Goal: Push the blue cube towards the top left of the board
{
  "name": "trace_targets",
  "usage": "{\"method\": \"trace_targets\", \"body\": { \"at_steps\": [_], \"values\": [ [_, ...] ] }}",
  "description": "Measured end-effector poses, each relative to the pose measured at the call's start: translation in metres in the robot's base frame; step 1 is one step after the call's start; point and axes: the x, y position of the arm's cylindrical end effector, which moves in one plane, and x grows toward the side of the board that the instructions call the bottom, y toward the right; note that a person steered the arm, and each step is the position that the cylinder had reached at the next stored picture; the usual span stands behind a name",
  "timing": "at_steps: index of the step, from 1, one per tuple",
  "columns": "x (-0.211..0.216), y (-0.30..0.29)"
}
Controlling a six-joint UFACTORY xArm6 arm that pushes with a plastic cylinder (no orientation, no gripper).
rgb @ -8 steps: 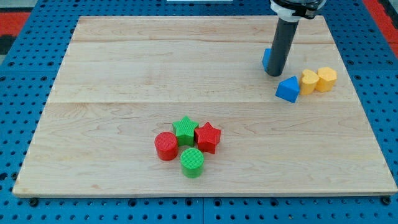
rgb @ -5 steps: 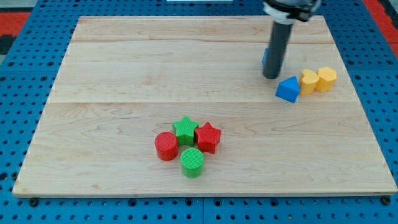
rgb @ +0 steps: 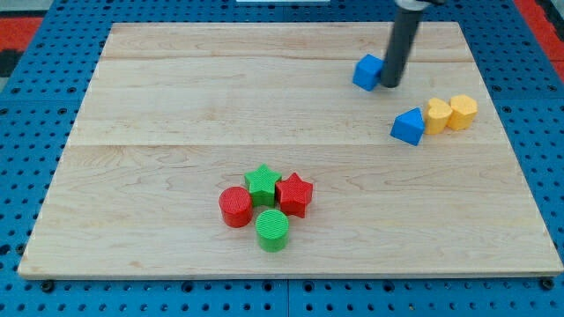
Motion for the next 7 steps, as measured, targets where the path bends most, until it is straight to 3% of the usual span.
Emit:
{"method": "trace_targets", "body": {
  "at_steps": [2, 4, 7],
  "values": [
    [0.000, -0.016],
    [0.004, 0.057],
    [-0.028, 0.044]
  ]
}}
